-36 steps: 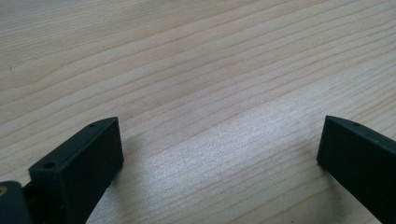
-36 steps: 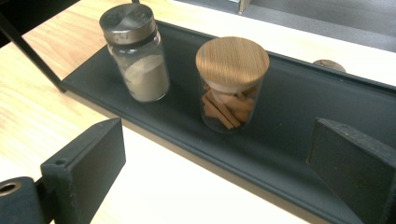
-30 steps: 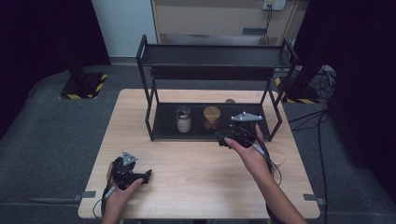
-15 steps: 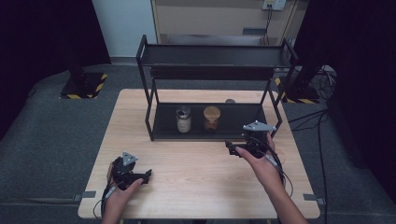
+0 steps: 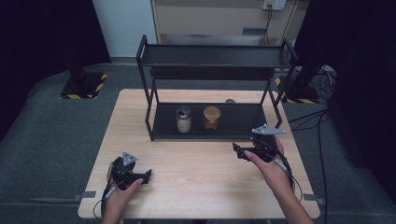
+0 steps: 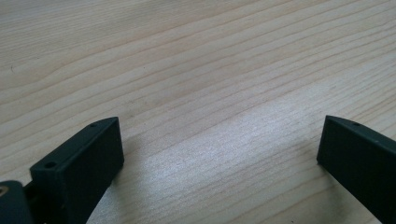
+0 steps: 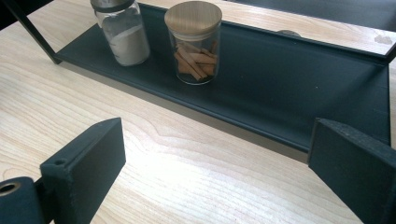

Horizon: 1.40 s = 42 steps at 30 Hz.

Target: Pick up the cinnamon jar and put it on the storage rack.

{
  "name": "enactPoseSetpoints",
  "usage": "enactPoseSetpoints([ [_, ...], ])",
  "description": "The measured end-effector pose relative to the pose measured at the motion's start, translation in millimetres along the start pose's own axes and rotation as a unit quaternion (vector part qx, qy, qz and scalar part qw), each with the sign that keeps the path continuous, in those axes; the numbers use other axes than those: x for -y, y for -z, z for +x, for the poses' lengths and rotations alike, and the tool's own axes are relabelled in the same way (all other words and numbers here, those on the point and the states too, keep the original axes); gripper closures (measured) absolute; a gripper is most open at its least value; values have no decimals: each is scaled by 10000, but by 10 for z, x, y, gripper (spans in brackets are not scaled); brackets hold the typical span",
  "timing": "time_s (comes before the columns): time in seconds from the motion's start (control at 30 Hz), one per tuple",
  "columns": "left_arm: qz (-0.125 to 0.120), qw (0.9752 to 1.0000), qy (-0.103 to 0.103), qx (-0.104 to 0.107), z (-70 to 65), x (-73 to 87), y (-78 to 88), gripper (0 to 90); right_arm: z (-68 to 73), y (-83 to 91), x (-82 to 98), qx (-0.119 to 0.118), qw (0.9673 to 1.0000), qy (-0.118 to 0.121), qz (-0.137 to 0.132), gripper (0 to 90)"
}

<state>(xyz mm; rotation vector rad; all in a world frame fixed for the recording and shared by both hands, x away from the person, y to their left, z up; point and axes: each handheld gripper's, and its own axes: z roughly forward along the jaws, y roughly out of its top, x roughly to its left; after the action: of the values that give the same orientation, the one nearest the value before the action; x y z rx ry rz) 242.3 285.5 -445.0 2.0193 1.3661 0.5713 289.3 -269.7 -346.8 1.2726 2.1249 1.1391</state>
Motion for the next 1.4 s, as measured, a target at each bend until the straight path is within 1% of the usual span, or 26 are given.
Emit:
enactPoseSetpoints([
  [0.4, 1, 10000, 0, 3, 1, -1, 0, 0, -72, 109, 71, 63, 10000, -40, -7, 43],
  [0.6, 1, 10000, 1, 3, 1, -1, 0, 0, -106, 192, 116, 138, 9999, -64, -29, 43],
  [0.7, 1, 10000, 0, 2, 1, -1, 0, 0, -138, 229, 149, 139, 9998, -91, -51, 40],
  [0.97, 1, 10000, 1, 3, 1, -1, 0, 0, -190, 319, 208, 251, 9996, -130, -29, 40],
  [1.4, 0, 10000, 3, 3, 1, -1, 0, 0, -287, 447, 243, 472, 9987, -187, -16, 39],
])
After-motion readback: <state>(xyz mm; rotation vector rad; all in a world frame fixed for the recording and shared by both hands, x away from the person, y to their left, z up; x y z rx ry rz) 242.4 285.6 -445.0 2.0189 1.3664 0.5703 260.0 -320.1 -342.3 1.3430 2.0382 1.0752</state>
